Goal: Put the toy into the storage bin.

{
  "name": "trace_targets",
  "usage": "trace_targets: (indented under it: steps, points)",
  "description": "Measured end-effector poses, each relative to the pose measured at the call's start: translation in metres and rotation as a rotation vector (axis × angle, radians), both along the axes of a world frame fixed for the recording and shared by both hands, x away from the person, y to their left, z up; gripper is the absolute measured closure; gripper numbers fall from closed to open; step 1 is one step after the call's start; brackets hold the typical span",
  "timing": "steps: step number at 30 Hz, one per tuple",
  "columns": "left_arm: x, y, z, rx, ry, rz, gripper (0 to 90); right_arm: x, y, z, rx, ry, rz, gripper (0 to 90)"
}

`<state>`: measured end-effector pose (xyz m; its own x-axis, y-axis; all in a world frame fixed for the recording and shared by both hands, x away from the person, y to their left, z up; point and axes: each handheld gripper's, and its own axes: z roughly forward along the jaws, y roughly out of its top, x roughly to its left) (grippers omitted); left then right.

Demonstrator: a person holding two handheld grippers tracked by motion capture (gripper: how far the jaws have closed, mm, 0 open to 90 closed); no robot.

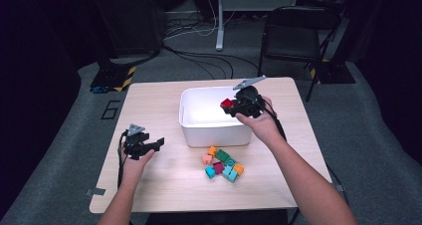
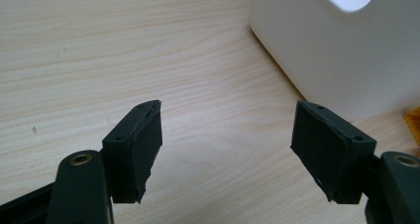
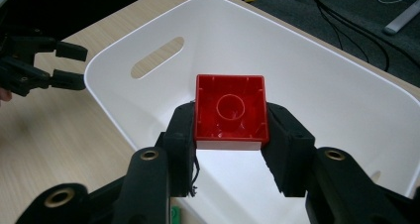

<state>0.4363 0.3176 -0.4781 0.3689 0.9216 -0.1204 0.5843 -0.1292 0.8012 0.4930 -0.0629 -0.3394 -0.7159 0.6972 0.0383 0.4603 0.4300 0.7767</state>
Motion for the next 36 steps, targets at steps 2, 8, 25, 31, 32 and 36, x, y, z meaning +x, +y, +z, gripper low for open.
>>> trace_targets:
  steps: [2, 8, 25, 31, 32, 36]
  points:
    - [0.000, 0.000, 0.000, 0.000, 0.000, 0.004, 27.8, 0.007, 0.004, -0.002, 0.006, 0.015, 0.004, 58.3]
    - [0.001, 0.003, 0.000, -0.013, 0.001, 0.015, 27.9, 0.028, 0.012, -0.010, 0.004, 0.031, -0.005, 58.4]
    - [0.001, 0.003, 0.001, -0.017, -0.004, 0.012, 28.0, 0.066, 0.034, -0.022, -0.022, 0.015, -0.007, 58.4]
    - [0.001, 0.004, 0.001, -0.020, -0.004, 0.014, 28.2, 0.073, 0.043, -0.024, -0.053, -0.001, 0.014, 58.4]
    - [0.001, 0.004, 0.001, -0.021, -0.004, 0.015, 28.2, 0.075, 0.045, -0.024, -0.065, -0.002, 0.020, 58.4]
    - [0.001, 0.004, 0.000, -0.022, -0.001, 0.015, 28.2, 0.078, 0.051, -0.025, -0.070, 0.009, 0.019, 58.3]
